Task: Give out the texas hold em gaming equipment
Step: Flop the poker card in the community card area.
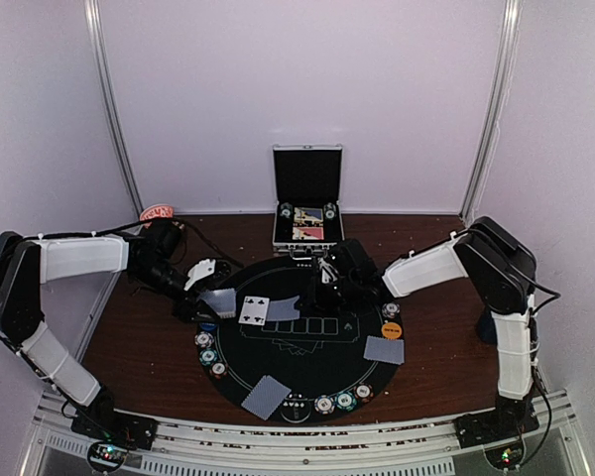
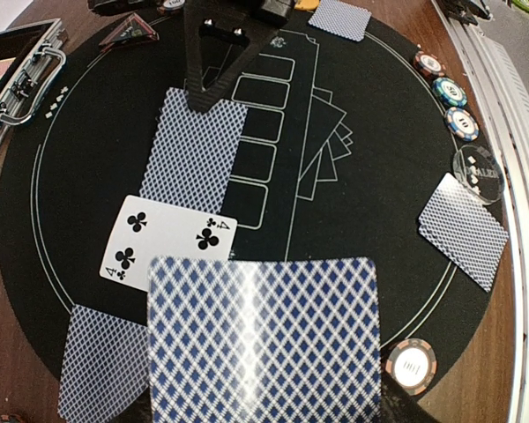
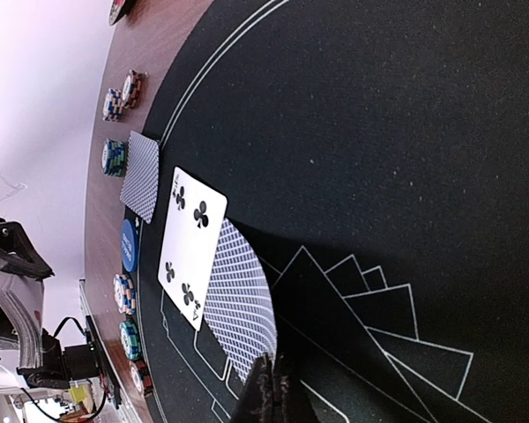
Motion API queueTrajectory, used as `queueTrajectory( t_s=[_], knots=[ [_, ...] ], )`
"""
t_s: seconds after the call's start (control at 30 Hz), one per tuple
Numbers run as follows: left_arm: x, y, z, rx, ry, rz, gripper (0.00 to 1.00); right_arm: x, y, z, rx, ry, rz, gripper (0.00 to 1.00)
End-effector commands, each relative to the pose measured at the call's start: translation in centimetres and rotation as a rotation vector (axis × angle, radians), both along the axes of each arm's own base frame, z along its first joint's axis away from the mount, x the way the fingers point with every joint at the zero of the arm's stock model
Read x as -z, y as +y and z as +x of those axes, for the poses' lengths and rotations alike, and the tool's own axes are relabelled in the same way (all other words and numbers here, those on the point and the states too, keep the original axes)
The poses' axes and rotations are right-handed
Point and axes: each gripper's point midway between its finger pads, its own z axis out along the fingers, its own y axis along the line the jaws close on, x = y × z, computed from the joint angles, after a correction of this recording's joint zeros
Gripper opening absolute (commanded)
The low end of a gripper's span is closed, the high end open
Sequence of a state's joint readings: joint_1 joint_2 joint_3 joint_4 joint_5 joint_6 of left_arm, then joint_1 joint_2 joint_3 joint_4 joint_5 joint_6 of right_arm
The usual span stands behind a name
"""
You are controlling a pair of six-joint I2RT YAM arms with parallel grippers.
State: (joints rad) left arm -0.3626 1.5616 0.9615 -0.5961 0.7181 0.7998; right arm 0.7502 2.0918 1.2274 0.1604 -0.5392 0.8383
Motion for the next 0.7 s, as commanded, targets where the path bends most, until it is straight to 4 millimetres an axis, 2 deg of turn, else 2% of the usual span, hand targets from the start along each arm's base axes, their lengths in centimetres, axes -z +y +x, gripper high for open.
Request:
queueTrajectory(
  t_s=[0.0,0.67],
  knots=[
    [-0.8,-0.4,0.9,0.006,-0.036,-0.029,0.60,-0.2,0.6,0.4,-0.011,0.005,0.021,0.00],
    [-0.7,-0.4,0.9,0.007,-0.032,-0.028,0.60,-1.3,2.5,0.1,-0.038,-0.018,0.048,0.00]
  ],
)
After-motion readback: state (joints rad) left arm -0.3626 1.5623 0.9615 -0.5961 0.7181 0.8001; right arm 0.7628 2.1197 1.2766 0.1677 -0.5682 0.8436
